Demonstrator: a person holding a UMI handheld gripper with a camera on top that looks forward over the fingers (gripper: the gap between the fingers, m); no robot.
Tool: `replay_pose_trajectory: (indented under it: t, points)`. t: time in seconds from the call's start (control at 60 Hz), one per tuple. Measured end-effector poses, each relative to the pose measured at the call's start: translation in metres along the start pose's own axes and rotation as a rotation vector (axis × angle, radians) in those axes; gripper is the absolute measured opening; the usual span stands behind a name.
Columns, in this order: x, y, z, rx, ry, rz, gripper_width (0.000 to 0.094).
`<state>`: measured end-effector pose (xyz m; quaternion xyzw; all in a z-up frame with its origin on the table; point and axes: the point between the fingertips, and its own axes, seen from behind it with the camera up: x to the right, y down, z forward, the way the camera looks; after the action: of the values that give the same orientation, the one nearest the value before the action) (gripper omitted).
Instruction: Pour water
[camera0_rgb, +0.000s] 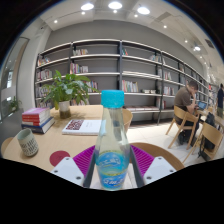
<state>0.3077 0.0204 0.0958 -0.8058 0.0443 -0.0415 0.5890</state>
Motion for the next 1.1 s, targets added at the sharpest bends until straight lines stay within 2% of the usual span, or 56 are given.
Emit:
replay_pose_trajectory:
  t: [0.033, 0.1, 0.267, 0.533, 0.833, 1.1]
  points:
    - [-0.002, 0.001, 0.003, 0.012, -0.01, 0.012, 0.0555]
    - [-0.003, -0.003, 0.007, 0.036, -0.005, 0.011, 0.0531]
    - [-0.005, -0.004, 0.009, 0.059, 0.014, -0.024, 0.0375]
    - [-0.016, -0.017, 0.016, 0.041, 0.077, -0.173, 0.0375]
    - [-0.118, -0.089, 0.021, 0.054, 0.091, -0.848, 0.0373]
    - [-0.21, -0.102, 0.033, 0.073, 0.066, -1.527, 0.0384]
